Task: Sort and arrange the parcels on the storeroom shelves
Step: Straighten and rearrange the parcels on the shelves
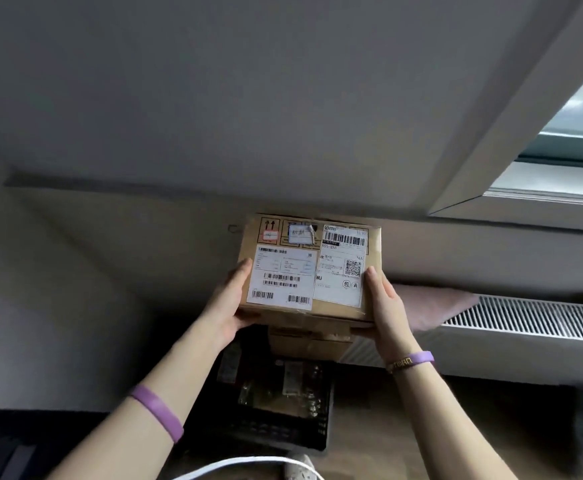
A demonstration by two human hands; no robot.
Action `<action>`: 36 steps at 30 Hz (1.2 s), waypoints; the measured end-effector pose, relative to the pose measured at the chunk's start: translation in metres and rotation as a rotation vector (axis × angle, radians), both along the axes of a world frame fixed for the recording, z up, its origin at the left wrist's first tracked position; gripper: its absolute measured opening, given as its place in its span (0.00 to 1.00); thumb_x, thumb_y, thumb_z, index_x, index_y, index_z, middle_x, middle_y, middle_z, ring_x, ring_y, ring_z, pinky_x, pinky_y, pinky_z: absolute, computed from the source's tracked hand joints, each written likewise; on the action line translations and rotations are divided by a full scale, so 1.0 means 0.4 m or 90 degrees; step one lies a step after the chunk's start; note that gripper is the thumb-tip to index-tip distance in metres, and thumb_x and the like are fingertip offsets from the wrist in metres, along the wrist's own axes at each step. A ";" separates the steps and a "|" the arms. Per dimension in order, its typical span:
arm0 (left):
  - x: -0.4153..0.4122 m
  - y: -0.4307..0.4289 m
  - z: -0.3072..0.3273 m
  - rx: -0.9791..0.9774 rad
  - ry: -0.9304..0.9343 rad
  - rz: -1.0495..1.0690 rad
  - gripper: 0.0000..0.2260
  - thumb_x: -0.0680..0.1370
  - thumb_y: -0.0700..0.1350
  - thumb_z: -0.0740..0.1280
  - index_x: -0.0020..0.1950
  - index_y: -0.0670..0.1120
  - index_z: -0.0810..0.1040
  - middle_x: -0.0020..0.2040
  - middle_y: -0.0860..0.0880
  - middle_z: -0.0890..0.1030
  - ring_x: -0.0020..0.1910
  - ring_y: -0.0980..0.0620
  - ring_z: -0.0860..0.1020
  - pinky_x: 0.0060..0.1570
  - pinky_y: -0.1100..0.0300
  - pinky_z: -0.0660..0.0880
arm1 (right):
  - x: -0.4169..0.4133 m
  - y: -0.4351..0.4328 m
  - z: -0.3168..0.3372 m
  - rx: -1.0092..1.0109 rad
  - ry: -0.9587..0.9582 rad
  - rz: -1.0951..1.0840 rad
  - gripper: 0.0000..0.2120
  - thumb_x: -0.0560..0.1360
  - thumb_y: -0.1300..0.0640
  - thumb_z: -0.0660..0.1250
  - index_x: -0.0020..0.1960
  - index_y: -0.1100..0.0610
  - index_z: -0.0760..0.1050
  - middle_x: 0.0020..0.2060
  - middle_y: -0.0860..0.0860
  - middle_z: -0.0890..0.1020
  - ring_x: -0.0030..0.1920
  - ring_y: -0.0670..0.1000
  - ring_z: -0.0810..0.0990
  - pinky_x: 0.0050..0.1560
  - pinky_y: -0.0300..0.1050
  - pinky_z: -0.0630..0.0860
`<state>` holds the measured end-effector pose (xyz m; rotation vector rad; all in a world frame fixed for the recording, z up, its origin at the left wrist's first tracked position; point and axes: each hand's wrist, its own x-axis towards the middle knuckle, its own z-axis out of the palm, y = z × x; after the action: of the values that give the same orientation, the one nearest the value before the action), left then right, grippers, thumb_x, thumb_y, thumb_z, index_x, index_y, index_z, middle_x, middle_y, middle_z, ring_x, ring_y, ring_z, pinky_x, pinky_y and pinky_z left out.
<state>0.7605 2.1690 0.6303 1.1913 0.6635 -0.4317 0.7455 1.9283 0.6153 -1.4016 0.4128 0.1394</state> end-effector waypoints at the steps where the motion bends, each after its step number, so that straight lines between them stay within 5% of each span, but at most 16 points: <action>1: 0.019 -0.009 -0.014 0.004 0.006 -0.003 0.19 0.76 0.61 0.65 0.60 0.51 0.79 0.50 0.47 0.85 0.53 0.46 0.81 0.37 0.52 0.80 | 0.019 -0.010 -0.013 -0.007 0.002 -0.002 0.13 0.79 0.42 0.61 0.60 0.43 0.79 0.57 0.44 0.84 0.59 0.45 0.81 0.64 0.56 0.75; 3: 0.050 -0.025 -0.041 0.010 0.020 -0.006 0.19 0.75 0.62 0.65 0.59 0.52 0.79 0.49 0.47 0.86 0.54 0.46 0.81 0.38 0.51 0.79 | 0.048 -0.028 -0.039 -0.028 0.009 -0.009 0.12 0.80 0.44 0.61 0.57 0.44 0.80 0.58 0.45 0.83 0.57 0.42 0.81 0.61 0.47 0.76; 8: 0.093 -0.072 -0.105 -0.005 0.071 0.011 0.21 0.73 0.61 0.68 0.59 0.49 0.80 0.51 0.45 0.85 0.55 0.44 0.81 0.45 0.46 0.79 | 0.095 -0.069 -0.093 -0.061 0.069 -0.001 0.10 0.78 0.39 0.61 0.55 0.34 0.78 0.52 0.36 0.84 0.56 0.43 0.82 0.58 0.54 0.78; 13: 0.129 -0.109 -0.137 0.023 0.087 0.012 0.23 0.73 0.61 0.68 0.61 0.48 0.78 0.53 0.44 0.84 0.55 0.44 0.80 0.54 0.40 0.76 | 0.120 -0.103 -0.128 -0.085 0.054 -0.002 0.13 0.79 0.43 0.62 0.60 0.42 0.78 0.55 0.39 0.83 0.57 0.39 0.80 0.55 0.38 0.75; 18: 0.134 -0.112 -0.135 0.050 0.098 -0.001 0.24 0.70 0.63 0.69 0.59 0.50 0.78 0.52 0.45 0.84 0.56 0.44 0.79 0.53 0.41 0.77 | 0.132 -0.123 -0.124 -0.127 0.068 0.064 0.18 0.77 0.38 0.61 0.64 0.40 0.75 0.56 0.37 0.82 0.57 0.37 0.79 0.59 0.44 0.75; 22: 0.120 -0.111 -0.097 0.185 0.099 -0.024 0.30 0.70 0.69 0.66 0.67 0.54 0.73 0.61 0.49 0.79 0.59 0.45 0.75 0.54 0.41 0.72 | 0.141 -0.129 -0.080 -0.350 0.077 0.061 0.32 0.77 0.41 0.64 0.76 0.54 0.63 0.71 0.49 0.72 0.72 0.50 0.68 0.72 0.49 0.64; 25: 0.096 -0.087 -0.050 0.267 0.024 0.008 0.31 0.73 0.68 0.62 0.72 0.56 0.67 0.71 0.53 0.70 0.63 0.50 0.70 0.59 0.46 0.66 | 0.151 -0.077 0.000 -0.454 -0.072 0.026 0.30 0.79 0.48 0.65 0.76 0.59 0.62 0.74 0.54 0.68 0.74 0.51 0.64 0.74 0.46 0.59; 28: 0.054 -0.034 0.023 0.284 -0.054 0.063 0.25 0.76 0.62 0.63 0.71 0.54 0.70 0.71 0.54 0.70 0.65 0.54 0.68 0.66 0.52 0.64 | 0.164 0.029 0.086 -0.429 -0.188 0.100 0.25 0.80 0.52 0.64 0.74 0.57 0.65 0.72 0.51 0.70 0.73 0.49 0.65 0.71 0.37 0.59; 31: -0.010 0.038 0.099 0.272 -0.131 0.137 0.15 0.79 0.55 0.63 0.66 0.54 0.73 0.67 0.54 0.73 0.61 0.58 0.70 0.65 0.58 0.64 | 0.152 0.168 0.155 -0.358 -0.250 0.207 0.24 0.79 0.52 0.65 0.73 0.55 0.67 0.71 0.49 0.71 0.72 0.46 0.66 0.72 0.41 0.63; 36: -0.209 0.192 0.197 0.327 -0.181 0.274 0.17 0.80 0.51 0.62 0.69 0.52 0.72 0.64 0.58 0.73 0.60 0.63 0.70 0.60 0.64 0.63 | 0.063 0.415 0.214 -0.257 -0.307 0.401 0.23 0.79 0.48 0.65 0.73 0.50 0.68 0.70 0.44 0.72 0.70 0.42 0.68 0.72 0.43 0.64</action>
<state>0.6771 2.2458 0.7091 1.5063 0.7796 0.2864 0.7707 2.0941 0.7008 -1.8650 -0.4364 0.2293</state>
